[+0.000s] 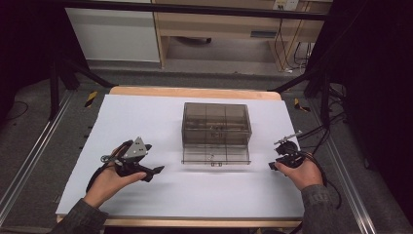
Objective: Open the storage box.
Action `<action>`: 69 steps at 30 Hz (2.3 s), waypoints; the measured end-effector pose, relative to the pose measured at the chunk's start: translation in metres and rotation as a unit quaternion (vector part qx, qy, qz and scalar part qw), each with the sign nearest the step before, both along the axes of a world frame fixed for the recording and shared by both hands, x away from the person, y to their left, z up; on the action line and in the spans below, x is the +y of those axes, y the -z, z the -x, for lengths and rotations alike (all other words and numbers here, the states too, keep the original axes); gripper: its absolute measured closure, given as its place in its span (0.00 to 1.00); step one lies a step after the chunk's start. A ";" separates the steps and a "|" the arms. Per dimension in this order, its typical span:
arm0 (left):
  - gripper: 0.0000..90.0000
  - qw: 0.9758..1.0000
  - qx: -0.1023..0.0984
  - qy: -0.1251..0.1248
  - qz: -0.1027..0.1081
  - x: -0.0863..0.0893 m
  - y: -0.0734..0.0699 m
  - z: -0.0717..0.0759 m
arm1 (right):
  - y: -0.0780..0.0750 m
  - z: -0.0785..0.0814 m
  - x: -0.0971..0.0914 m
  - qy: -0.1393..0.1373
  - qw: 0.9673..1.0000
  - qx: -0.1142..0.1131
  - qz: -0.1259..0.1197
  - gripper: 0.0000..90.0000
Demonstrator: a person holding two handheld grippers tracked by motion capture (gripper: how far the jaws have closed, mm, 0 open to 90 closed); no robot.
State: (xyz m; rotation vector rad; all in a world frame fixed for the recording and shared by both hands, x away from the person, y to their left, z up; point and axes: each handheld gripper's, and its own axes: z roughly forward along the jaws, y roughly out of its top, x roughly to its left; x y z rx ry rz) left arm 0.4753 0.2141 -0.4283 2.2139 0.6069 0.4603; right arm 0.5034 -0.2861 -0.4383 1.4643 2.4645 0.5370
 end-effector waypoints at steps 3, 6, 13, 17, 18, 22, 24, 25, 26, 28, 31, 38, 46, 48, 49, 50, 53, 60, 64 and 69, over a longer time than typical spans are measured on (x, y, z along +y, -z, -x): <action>0.14 1.000 0.005 -0.004 0.000 0.004 0.003 -0.001 | 0.003 -0.003 0.001 -0.003 1.000 0.006 0.002 0.71; 0.15 1.000 0.008 -0.004 -0.003 0.004 0.005 -0.001 | 0.005 -0.006 0.001 -0.004 1.000 0.012 0.003 0.74; 0.15 1.000 0.005 0.000 -0.005 0.002 0.004 0.001 | 0.007 -0.007 0.000 -0.007 1.000 0.014 0.005 0.79; 0.15 1.000 0.007 -0.002 -0.004 0.003 0.005 0.001 | 0.010 -0.008 0.001 -0.009 1.000 0.019 0.008 0.82; 0.15 1.000 0.008 -0.001 -0.004 0.004 0.005 0.001 | 0.010 -0.008 0.001 -0.010 1.000 0.017 0.007 0.83; 0.15 1.000 0.008 -0.003 -0.003 0.005 0.005 0.002 | 0.010 -0.009 0.001 -0.012 1.000 0.017 0.006 0.83; 0.15 1.000 0.008 -0.003 -0.004 0.005 0.006 0.002 | 0.010 -0.009 0.001 -0.013 1.000 0.016 0.007 0.83; 0.15 1.000 0.009 -0.003 -0.005 0.004 0.006 0.002 | 0.010 -0.009 0.001 -0.013 1.000 0.016 0.009 0.83; 0.15 1.000 0.009 -0.003 -0.004 0.004 0.007 0.002 | 0.010 -0.008 0.001 -0.015 1.000 0.015 0.010 0.83; 0.15 1.000 0.009 -0.002 -0.007 0.004 0.007 0.002 | 0.010 -0.007 0.001 -0.013 1.000 0.015 0.006 0.83; 0.15 1.000 0.009 -0.003 -0.006 0.005 0.007 0.002 | 0.009 -0.007 0.001 -0.015 1.000 0.011 0.002 0.83; 0.15 1.000 0.009 -0.010 -0.005 0.007 0.011 0.000 | -0.002 -0.002 0.001 -0.014 1.000 -0.014 -0.024 0.83; 0.15 1.000 0.010 -0.014 -0.010 0.006 0.018 0.001 | -0.024 0.008 0.005 -0.019 0.996 -0.063 -0.063 0.83; 0.15 1.000 0.007 -0.014 -0.013 0.006 0.019 0.001 | -0.030 0.010 0.008 -0.026 0.994 -0.077 -0.067 0.83; 0.15 1.000 0.007 -0.013 -0.013 0.006 0.019 0.001 | -0.034 0.012 0.010 -0.027 0.993 -0.083 -0.073 0.83; 0.15 1.000 0.007 -0.014 -0.013 0.005 0.019 0.001 | -0.037 0.013 0.012 -0.030 0.993 -0.087 -0.074 0.83; 0.15 1.000 0.006 -0.012 -0.014 0.005 0.021 0.002 | -0.045 0.015 0.018 -0.037 0.990 -0.106 -0.084 0.83; 0.15 1.000 0.005 -0.018 -0.018 0.003 0.028 0.003 | -0.059 0.016 0.031 -0.058 0.983 -0.141 -0.102 0.83; 0.14 1.000 0.001 -0.019 -0.015 0.003 0.030 0.004 | -0.063 0.017 0.043 -0.074 0.980 -0.151 -0.105 0.83; 0.12 1.000 -0.002 -0.026 -0.005 0.003 0.033 0.005 | -0.067 0.015 0.058 -0.089 0.977 -0.158 -0.111 0.83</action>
